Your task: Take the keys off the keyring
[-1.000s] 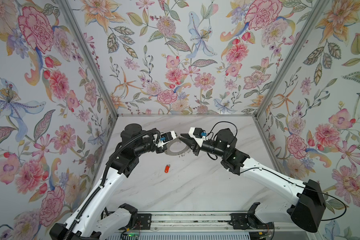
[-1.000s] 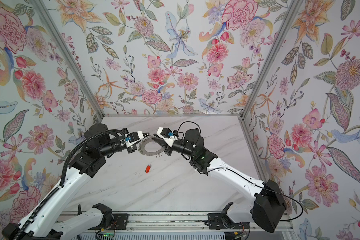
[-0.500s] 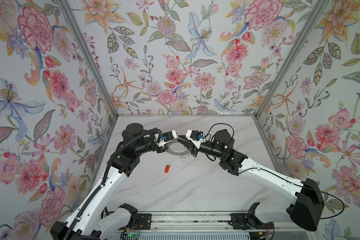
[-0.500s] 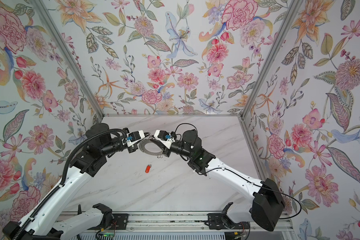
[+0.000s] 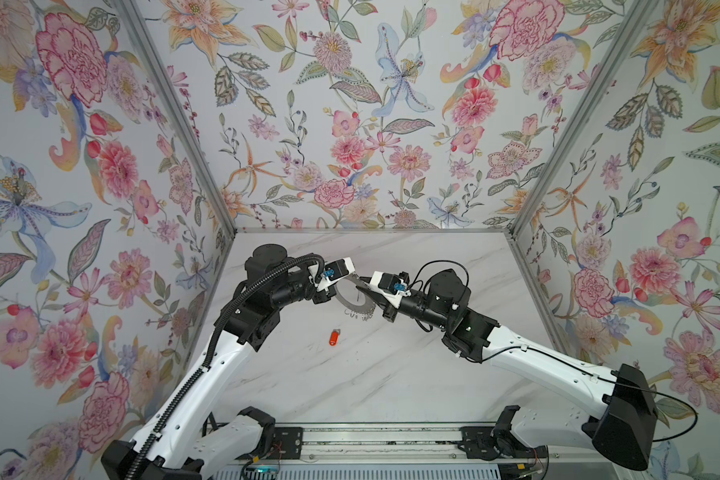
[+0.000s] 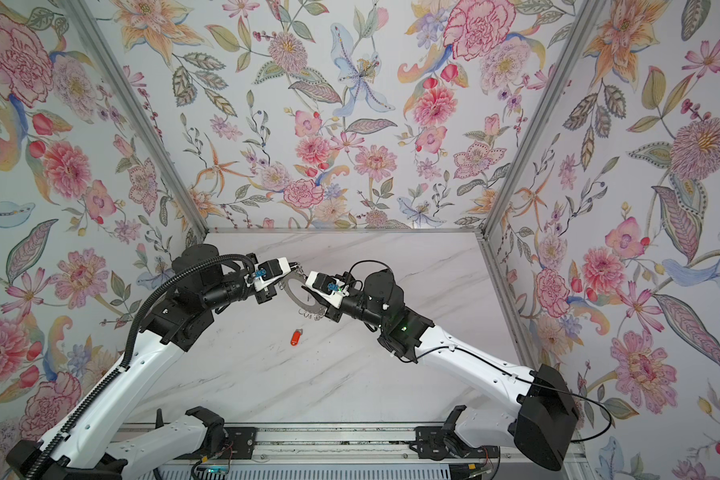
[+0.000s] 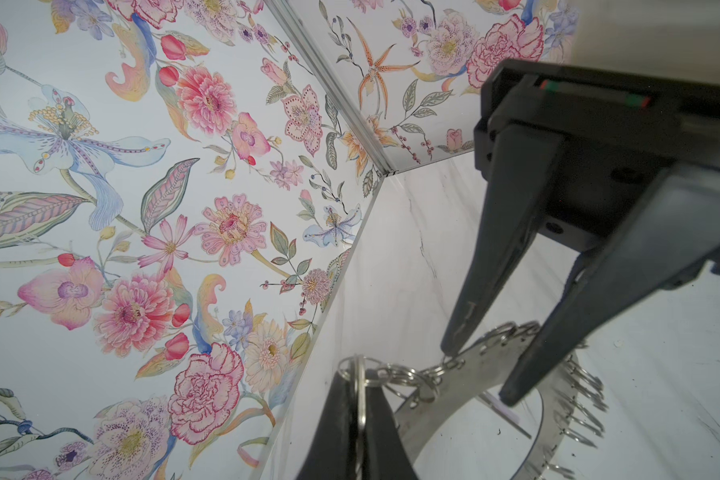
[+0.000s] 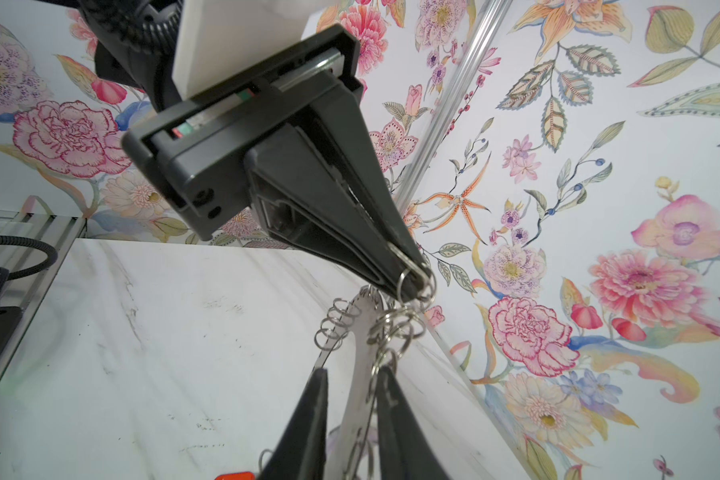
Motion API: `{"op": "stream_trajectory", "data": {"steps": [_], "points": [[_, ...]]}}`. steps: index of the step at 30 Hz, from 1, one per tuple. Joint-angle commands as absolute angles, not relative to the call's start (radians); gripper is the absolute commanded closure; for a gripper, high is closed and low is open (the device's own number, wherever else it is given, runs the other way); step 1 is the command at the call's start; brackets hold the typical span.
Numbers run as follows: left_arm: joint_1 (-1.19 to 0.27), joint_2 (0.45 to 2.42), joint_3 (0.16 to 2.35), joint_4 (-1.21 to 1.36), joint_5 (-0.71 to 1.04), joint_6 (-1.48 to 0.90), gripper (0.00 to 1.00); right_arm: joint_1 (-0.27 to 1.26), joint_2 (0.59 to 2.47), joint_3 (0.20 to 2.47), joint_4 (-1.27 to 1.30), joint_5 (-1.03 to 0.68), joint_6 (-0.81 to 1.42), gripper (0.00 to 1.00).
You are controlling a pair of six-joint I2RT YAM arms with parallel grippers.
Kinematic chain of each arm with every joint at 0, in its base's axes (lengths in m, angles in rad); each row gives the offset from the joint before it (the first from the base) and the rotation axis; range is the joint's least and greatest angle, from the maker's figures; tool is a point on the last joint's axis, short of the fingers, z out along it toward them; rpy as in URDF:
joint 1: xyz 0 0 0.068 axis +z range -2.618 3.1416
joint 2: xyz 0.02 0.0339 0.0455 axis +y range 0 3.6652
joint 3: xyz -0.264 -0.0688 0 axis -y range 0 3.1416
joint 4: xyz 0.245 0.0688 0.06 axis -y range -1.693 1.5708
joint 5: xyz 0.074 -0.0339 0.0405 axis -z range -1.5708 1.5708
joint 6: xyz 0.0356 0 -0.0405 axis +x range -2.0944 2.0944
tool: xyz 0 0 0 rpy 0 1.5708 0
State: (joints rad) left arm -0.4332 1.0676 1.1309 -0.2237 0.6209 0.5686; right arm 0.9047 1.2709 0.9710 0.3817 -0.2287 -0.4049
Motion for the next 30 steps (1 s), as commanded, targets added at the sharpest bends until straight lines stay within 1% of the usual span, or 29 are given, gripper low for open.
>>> {"op": "stream_trajectory", "data": {"steps": [1,7,18,30], "points": [[-0.445,1.072,1.181,-0.223,0.608,0.567,1.00,0.919,1.234,0.950,0.417,-0.171,-0.423,0.76],[-0.449,1.073,1.195,-0.247,0.588,0.581,1.00,0.939,1.220,0.951,0.420,-0.158,-0.425,0.73],[-0.462,1.083,1.213,-0.278,0.578,0.600,1.00,0.915,1.307,1.016,0.382,-0.130,-0.370,0.76],[-0.463,1.075,1.205,-0.284,0.571,0.613,1.00,0.867,1.328,1.040,0.405,-0.237,-0.292,0.79]]}}
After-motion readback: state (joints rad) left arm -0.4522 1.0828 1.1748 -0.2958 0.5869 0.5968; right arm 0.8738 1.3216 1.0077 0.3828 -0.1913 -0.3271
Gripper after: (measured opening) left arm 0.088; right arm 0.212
